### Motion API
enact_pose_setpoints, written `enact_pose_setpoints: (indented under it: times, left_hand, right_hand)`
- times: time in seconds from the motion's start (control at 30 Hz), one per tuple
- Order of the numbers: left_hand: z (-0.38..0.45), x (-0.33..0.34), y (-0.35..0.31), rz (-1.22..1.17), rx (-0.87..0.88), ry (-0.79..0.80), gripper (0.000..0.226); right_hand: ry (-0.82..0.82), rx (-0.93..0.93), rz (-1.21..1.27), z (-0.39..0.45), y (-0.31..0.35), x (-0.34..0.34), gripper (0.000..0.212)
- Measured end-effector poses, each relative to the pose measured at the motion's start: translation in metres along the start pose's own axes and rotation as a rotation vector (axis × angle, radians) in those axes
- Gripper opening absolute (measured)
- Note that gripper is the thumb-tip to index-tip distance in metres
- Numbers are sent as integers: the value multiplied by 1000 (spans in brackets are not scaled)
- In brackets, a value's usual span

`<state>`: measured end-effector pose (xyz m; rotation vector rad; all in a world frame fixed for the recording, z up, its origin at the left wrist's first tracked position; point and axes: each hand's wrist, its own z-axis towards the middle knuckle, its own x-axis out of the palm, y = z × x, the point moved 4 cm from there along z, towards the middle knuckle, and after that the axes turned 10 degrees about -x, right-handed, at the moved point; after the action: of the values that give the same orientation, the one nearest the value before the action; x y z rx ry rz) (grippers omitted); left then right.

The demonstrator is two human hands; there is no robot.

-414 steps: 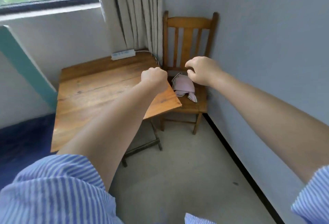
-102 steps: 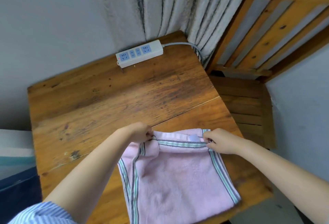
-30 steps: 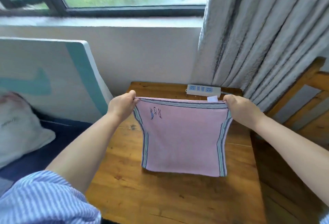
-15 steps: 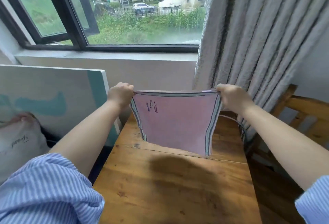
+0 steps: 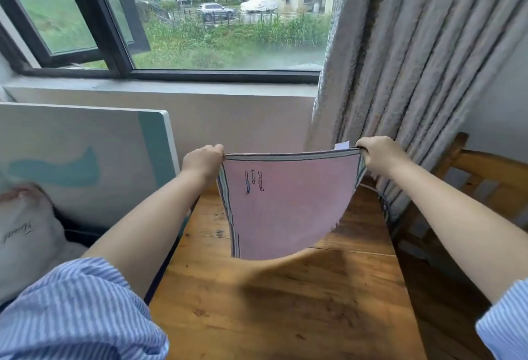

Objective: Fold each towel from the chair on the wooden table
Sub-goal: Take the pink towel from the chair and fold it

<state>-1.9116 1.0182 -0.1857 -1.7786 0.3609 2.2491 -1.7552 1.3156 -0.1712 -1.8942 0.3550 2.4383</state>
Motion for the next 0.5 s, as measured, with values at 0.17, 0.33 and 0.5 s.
enact_pose_setpoints:
  times: [0.17, 0.33, 0.5]
  left_hand:
    - [19, 2, 10, -478, -369, 10, 20]
    - [43, 0, 23, -642, -415, -64, 19]
    - [42, 6, 37, -717, -384, -141, 17]
  right_hand:
    - [-153, 147, 207, 27, 13, 11, 30]
    - [-240, 172, 272, 60, 16, 17, 32]
    - [-340, 89, 228, 64, 28, 25, 29]
